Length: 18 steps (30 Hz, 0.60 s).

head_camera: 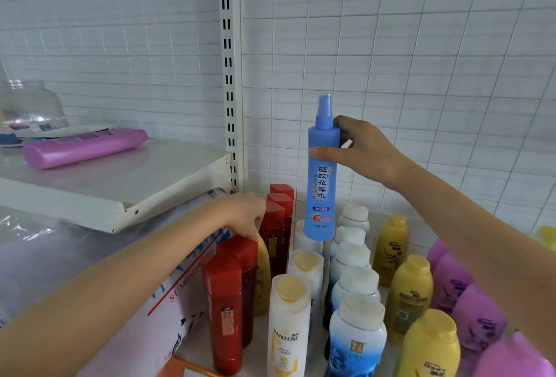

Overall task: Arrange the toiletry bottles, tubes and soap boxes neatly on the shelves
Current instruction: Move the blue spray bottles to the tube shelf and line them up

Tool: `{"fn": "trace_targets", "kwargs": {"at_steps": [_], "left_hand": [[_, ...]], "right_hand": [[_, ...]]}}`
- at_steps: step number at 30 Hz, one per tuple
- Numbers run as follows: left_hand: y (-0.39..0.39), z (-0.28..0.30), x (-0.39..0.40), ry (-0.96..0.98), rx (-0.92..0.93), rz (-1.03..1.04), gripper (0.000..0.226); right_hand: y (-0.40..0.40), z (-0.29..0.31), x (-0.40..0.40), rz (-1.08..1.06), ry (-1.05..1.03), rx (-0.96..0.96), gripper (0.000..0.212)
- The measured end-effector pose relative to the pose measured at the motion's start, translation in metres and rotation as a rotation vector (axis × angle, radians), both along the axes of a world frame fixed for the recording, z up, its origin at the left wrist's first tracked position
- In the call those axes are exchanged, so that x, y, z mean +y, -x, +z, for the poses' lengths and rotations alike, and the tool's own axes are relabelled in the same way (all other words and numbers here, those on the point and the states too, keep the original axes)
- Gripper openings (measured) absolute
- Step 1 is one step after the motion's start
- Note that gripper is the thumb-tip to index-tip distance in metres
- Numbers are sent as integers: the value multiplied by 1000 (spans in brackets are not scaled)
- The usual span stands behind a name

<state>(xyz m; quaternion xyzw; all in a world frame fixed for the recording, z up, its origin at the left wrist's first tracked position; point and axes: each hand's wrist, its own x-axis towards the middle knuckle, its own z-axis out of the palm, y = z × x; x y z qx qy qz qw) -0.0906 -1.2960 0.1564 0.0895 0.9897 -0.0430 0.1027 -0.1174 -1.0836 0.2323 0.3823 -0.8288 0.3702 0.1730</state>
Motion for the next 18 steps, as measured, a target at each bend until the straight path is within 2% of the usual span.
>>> {"fn": "trace_targets", "kwargs": {"at_steps": [3, 7, 10, 13, 15, 18], "left_hand": [[-10, 20, -6, -177, 53, 58, 29], [-24, 60, -12, -343, 269, 63, 22], [-34, 91, -12, -351, 529, 28, 25], [-43, 116, -4, -423, 848, -18, 30], [-47, 128, 4, -488, 998, -69, 30], [-45, 138, 19, -610, 1028, -133, 27]], "right_hand": [[1, 2, 5, -22, 25, -13, 37], [0, 6, 12, -47, 83, -29, 30], [-1, 9, 18, -65, 117, -40, 25], [-1, 12, 27, -90, 133, -35, 25], [-3, 15, 36, -107, 140, -29, 25], [-6, 18, 54, -143, 147, -24, 24]]}}
